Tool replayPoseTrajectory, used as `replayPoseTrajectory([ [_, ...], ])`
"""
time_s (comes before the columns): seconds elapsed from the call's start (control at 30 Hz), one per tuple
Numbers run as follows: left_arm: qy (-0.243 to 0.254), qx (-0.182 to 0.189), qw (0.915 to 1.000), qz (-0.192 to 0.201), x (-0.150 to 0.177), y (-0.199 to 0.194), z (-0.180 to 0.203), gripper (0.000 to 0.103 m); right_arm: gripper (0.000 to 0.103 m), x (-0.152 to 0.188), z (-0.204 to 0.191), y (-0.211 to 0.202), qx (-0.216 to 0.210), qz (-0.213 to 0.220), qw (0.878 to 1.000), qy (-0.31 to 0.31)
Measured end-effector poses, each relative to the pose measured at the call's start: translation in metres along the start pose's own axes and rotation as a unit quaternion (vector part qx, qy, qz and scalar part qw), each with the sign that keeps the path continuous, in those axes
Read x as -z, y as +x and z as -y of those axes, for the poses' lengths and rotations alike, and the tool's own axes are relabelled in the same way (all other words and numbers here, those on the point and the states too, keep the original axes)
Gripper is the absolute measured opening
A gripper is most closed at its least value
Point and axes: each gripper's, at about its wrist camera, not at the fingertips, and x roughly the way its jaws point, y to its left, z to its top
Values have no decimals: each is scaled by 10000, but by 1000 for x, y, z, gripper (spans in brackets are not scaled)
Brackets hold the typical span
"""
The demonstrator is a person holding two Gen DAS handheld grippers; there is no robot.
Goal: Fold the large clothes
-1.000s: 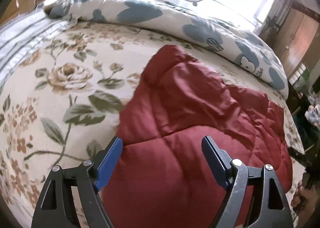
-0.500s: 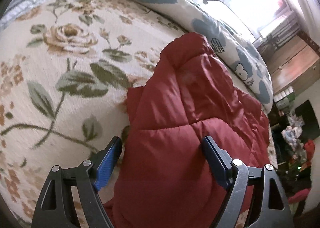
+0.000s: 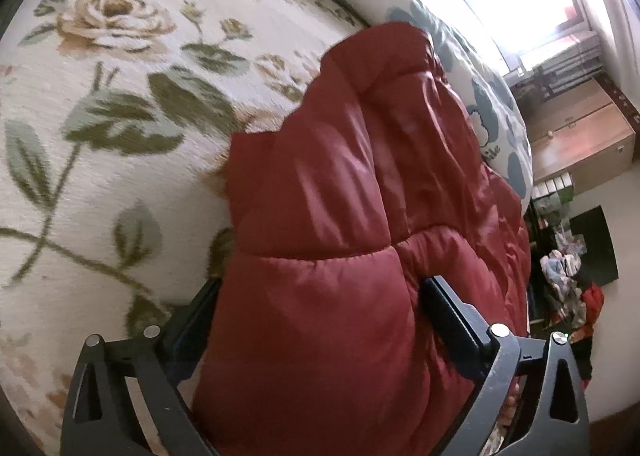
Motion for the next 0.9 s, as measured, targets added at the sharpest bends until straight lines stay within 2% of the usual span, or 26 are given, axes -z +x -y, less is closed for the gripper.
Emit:
replayPoseTrajectory([
  [0.23,-24,-5,10000,-29,-2,14,3,101,96,4,-3,7,-168,-114,9998,6],
  [0.37,20,-11,10000,-3,0,13,5,98,94,5,-6,10,-225,-179,9996,-11],
  [0.53,179,54,9998,9,1,11,11,78,87,5,-11,12,-225,-218,9995,-72],
  [0.7,472,-30,9989,48,3,3,23,57,69,8,-23,10,-93,-195,9994,-284],
  [0.9,587,-59,9982,148,10,-16,31,45,49,9,-36,0,-25,-161,9990,-414],
])
